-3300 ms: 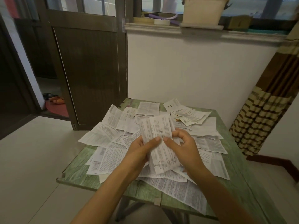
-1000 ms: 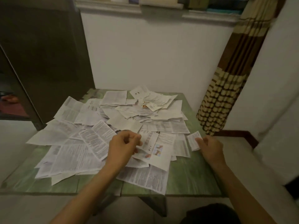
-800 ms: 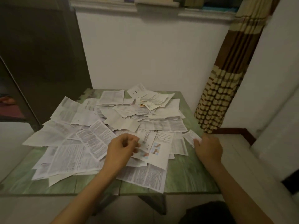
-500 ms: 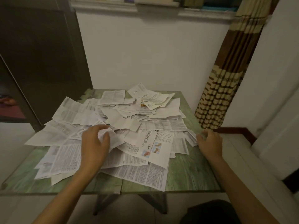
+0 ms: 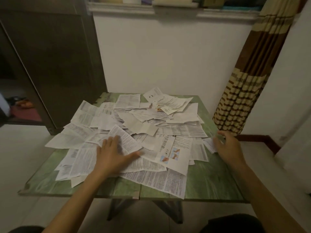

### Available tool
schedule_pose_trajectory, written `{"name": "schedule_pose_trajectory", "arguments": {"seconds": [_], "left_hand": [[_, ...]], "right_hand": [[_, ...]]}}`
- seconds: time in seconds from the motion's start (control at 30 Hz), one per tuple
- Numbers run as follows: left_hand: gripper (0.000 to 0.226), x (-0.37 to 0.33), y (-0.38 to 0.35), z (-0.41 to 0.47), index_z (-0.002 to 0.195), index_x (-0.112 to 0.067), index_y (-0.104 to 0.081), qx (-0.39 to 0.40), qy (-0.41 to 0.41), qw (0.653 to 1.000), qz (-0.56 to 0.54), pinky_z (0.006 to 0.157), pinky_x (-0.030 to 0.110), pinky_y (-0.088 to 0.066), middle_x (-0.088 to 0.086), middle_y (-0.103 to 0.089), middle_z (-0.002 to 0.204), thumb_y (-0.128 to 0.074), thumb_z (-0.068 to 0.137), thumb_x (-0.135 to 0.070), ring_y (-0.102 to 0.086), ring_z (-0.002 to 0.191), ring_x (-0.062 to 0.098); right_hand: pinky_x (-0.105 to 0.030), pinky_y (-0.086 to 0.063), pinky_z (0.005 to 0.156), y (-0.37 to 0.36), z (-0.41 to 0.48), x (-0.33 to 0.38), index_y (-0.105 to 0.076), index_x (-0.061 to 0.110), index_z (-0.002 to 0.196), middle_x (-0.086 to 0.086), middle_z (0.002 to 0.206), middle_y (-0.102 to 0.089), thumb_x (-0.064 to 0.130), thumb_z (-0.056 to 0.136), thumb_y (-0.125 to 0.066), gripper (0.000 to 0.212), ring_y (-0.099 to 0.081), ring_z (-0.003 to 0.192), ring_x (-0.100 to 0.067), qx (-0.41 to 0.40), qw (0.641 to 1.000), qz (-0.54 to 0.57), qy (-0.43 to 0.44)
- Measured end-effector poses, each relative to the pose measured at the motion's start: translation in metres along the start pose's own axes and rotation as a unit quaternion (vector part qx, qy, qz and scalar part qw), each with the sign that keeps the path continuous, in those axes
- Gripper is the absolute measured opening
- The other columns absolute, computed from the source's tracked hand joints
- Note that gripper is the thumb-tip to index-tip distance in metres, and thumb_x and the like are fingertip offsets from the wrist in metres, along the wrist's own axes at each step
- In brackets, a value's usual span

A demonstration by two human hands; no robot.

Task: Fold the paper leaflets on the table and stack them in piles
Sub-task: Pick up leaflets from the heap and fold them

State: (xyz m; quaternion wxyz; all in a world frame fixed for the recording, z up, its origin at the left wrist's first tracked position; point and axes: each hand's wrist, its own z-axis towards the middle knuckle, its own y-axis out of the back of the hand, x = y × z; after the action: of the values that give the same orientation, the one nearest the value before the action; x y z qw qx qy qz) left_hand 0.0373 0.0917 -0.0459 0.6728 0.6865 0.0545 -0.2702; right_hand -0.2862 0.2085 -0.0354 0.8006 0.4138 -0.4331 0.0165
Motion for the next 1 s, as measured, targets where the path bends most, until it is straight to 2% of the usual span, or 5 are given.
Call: {"name": "schedule_pose_trajectory", "arguments": {"seconds": [0.23, 0.43, 0.53, 0.73, 1.0], "left_hand": [[0.07, -0.005, 0.014, -0.007, 0.124, -0.015, -0.051, 0.037, -0.022, 0.997, -0.057, 0.096, 0.035, -0.036, 0.01, -0.053, 0.13, -0.041, 0.082, -0.071, -0.048, 0.117, 0.026], [0.025, -0.021, 0.054, -0.038, 0.088, -0.013, -0.058, -0.142, -0.03, 0.974, -0.173, 0.058, 0.027, -0.035, 0.004, -0.058, 0.074, -0.038, 0.1, -0.021, -0.055, 0.072, 0.024], [0.038, -0.033, 0.084, -0.064, 0.079, 0.0, -0.058, -0.163, -0.034, 0.926, -0.338, 0.06, 0.027, -0.041, 0.015, -0.06, 0.072, -0.04, 0.098, -0.028, -0.056, 0.069, 0.03], [0.019, -0.062, 0.075, -0.076, 0.097, -0.022, -0.062, 0.035, 0.035, 0.79, -0.611, 0.077, 0.033, -0.051, -0.005, -0.074, 0.086, -0.045, 0.094, -0.028, -0.071, 0.079, 0.011], [0.017, -0.09, 0.02, -0.046, 0.101, -0.027, -0.063, 0.07, 0.03, 0.835, -0.545, 0.079, 0.031, -0.057, -0.006, -0.074, 0.092, -0.047, 0.095, -0.029, -0.07, 0.086, 0.012]], "right_hand": [[-0.034, -0.038, 0.09, -0.007, -0.022, 0.026, -0.06, 0.001, 0.114, -0.016, 0.114, -0.06, 0.014, 0.091, -0.055, 0.026, -0.051, 0.109, -0.029, -0.038, 0.995, -0.039, 0.086], [-0.007, -0.031, 0.084, -0.026, -0.077, 0.101, -0.055, 0.015, 0.118, 0.004, 0.117, -0.055, 0.015, 0.093, -0.055, 0.025, -0.044, 0.103, 0.0, 0.087, 0.977, 0.078, 0.179], [-0.011, -0.04, 0.092, -0.025, -0.097, 0.134, -0.048, 0.03, 0.122, 0.025, 0.115, -0.049, 0.024, 0.091, -0.058, 0.033, -0.044, 0.103, 0.016, 0.214, 0.943, 0.206, 0.148], [-0.028, -0.047, 0.097, -0.027, -0.101, 0.159, -0.036, 0.035, 0.133, 0.013, 0.131, -0.052, 0.044, 0.071, -0.062, 0.068, -0.051, 0.12, -0.006, 0.385, 0.848, 0.362, 0.044], [-0.023, -0.056, 0.072, -0.033, -0.077, 0.111, -0.058, 0.022, 0.109, 0.006, 0.097, -0.073, 0.005, 0.087, -0.06, 0.028, -0.069, 0.091, -0.011, 0.341, 0.848, 0.402, -0.049]]}}
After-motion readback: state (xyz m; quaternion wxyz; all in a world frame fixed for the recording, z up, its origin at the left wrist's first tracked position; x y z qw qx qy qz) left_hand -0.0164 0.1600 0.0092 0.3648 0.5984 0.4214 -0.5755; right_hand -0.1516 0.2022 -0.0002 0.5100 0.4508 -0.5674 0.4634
